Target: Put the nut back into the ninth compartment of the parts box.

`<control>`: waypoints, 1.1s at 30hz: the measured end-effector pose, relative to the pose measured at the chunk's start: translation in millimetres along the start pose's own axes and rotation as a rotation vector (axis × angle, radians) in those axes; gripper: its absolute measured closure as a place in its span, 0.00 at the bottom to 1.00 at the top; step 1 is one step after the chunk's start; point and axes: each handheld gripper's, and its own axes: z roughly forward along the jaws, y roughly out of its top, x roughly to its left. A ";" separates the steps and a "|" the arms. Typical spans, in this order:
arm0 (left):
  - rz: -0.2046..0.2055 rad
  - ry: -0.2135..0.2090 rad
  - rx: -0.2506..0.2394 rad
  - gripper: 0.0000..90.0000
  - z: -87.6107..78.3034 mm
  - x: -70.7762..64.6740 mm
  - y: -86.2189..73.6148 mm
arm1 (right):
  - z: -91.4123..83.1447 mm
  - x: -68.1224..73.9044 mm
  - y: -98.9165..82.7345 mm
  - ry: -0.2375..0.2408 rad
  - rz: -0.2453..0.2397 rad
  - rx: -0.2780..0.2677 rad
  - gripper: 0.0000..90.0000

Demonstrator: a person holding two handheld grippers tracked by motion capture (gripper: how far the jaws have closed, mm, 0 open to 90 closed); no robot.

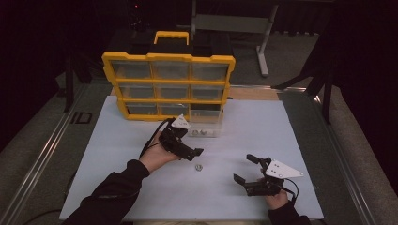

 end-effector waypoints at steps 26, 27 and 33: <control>0.078 -0.092 0.036 0.15 28.1 -17.3 -37.2 | 0.1 0.4 0.3 0.000 -0.002 0.000 0.11; 0.080 -0.095 0.038 0.15 30.2 -18.0 -38.3 | 0.2 0.4 0.3 0.000 -0.001 0.001 0.11; 0.121 -0.086 0.073 0.20 40.4 -21.9 -44.1 | 0.0 0.2 0.2 0.002 0.000 0.001 0.11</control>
